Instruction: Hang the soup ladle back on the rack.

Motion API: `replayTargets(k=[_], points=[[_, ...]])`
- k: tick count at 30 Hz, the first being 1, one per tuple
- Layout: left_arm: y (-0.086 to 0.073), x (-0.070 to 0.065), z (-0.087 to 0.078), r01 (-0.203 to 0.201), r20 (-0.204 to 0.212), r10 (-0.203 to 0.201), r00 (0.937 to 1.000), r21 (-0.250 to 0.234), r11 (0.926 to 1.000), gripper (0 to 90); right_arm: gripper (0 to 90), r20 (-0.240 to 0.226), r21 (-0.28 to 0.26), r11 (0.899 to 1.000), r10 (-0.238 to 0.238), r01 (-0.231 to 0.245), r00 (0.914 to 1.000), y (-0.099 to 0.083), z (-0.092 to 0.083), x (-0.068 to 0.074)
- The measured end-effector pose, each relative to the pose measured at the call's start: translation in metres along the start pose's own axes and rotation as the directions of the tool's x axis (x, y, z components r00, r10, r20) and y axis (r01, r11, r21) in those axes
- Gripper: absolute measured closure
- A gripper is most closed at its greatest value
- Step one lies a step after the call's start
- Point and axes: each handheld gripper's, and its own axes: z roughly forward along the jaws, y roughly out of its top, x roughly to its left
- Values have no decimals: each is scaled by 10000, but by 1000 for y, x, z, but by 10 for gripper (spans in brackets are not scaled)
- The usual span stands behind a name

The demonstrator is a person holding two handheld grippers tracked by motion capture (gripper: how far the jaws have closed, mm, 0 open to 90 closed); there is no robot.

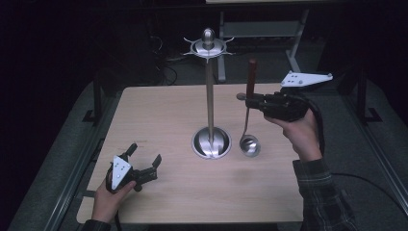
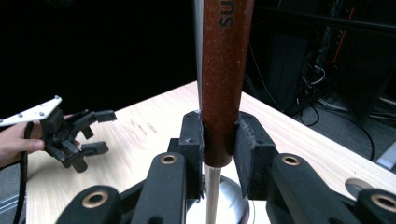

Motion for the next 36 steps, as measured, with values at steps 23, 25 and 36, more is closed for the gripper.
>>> replayTargets(k=[23,25,36], points=[[0,-1,0,-22,28,22,10000,-23,10000,3,736,-382,-70,9993,-376,374,9986,32,14,1],[0,-1,0,-22,25,23,10000,-22,10000,3,736,-408,-82,9992,-391,388,9984,33,16,0],[0,0,0,-26,28,26,10000,-43,10000,3,736,-482,112,9990,-427,433,9979,37,29,0]])
